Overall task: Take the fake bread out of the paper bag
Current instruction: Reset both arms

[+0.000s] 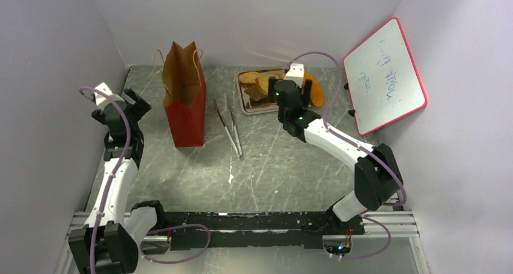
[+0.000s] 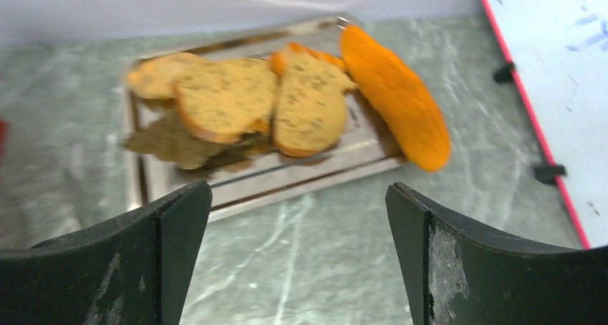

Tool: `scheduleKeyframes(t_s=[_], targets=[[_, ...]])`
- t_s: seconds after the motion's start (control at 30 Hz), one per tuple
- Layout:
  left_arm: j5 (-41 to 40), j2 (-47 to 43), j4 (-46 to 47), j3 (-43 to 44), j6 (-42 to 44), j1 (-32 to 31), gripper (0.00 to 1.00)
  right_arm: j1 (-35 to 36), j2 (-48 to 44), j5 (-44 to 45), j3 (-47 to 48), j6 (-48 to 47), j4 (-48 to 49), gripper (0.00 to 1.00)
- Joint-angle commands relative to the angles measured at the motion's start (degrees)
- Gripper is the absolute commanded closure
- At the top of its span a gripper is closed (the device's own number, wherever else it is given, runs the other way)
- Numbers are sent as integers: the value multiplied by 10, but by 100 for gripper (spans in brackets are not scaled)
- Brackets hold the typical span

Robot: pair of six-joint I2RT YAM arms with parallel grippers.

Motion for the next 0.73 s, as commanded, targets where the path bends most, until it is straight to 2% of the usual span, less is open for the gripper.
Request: scheduleKeyframes(t_s=[0.0, 0.07, 0.17, 0.4, 0.53, 0.7], targets=[[-33, -13, 144, -67, 117, 4, 8, -50, -9, -3, -44, 35, 40, 0], [-48, -11, 179, -94, 137, 4, 8, -68, -12, -18, -65, 41, 53, 0], [-36, -14, 222, -131, 158, 4, 9, -74, -2, 21, -83, 55, 57, 0], [-34, -24, 299, -208, 152, 4, 10, -74, 48, 131, -41, 149, -58, 0], [-40, -21, 306, -216, 147, 4, 10, -73, 42, 170, -54, 193, -87, 0], [-46, -23, 322, -228, 153, 1, 10, -74, -15, 186, -127, 179, -20, 0]])
